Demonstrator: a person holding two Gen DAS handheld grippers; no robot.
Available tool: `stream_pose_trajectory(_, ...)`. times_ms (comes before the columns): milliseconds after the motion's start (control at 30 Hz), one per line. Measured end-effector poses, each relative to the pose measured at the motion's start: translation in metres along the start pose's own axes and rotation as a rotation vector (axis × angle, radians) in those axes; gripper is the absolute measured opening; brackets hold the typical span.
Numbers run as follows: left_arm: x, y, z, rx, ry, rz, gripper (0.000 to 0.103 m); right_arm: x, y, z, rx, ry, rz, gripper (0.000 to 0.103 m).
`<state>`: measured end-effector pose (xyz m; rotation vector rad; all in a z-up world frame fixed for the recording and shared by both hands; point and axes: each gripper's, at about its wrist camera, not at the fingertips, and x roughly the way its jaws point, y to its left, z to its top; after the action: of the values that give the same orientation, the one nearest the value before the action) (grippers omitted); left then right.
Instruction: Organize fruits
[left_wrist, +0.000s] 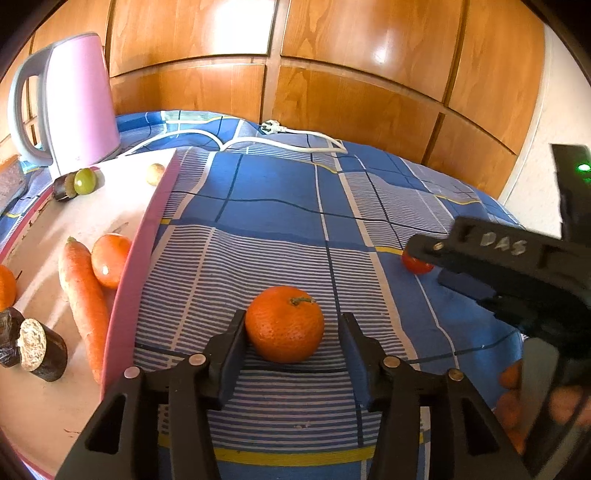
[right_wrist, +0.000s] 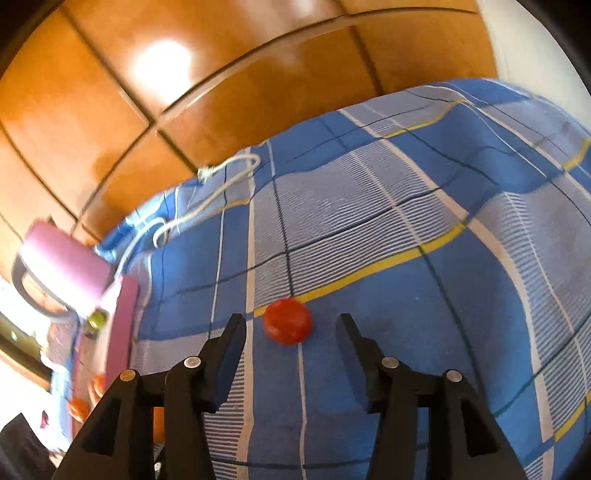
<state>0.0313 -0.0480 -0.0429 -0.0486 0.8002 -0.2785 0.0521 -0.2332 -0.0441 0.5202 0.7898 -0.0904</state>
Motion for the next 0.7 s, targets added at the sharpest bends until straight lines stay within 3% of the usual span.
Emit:
stream_pose_trajectory(133, -0.001, 0.001, 0.0, 0.0, -0.002, -0.002, 0.05, 0.01, 0.01, 0.002, -0.085, -0.017, -0.054, 0.051)
stream_pose_trajectory(200, 0.0, 0.001, 0.0, 0.0, -0.003, -0.002, 0.05, 0.015, 0.012, 0.002, -0.113, -0.019, -0.081, 0.044)
stream_pose_trajectory(233, 0.0, 0.001, 0.0, -0.002, -0.003, -0.003, 0.05, 0.016, 0.012, 0.003, -0.118, -0.018, -0.079, 0.034)
stream_pose_trajectory(267, 0.0, 0.001, 0.0, -0.004, -0.003, -0.005, 0.05, 0.018, 0.012, 0.002, -0.122, -0.011, -0.08, 0.03)
stream_pose_trajectory(400, -0.001, 0.002, 0.001, -0.02, -0.005, -0.032, 0.055, 0.018, 0.019, -0.001, -0.192, 0.001, -0.122, 0.03)
stream_pose_trajectory(500, -0.001, 0.002, 0.002, -0.021, -0.005, -0.041, 0.053, 0.02, 0.023, -0.003, -0.225, 0.012, -0.151, 0.03)
stream_pose_trajectory(567, -0.001, 0.006, 0.002, -0.036, -0.005, -0.041, 0.039, 0.02, 0.02, -0.003, -0.214, 0.014, -0.139, 0.03)
stream_pose_trajectory(700, -0.002, 0.008, 0.002, -0.048, -0.002, -0.06, 0.038, 0.019, 0.016, -0.003, -0.197, 0.008, -0.122, 0.03)
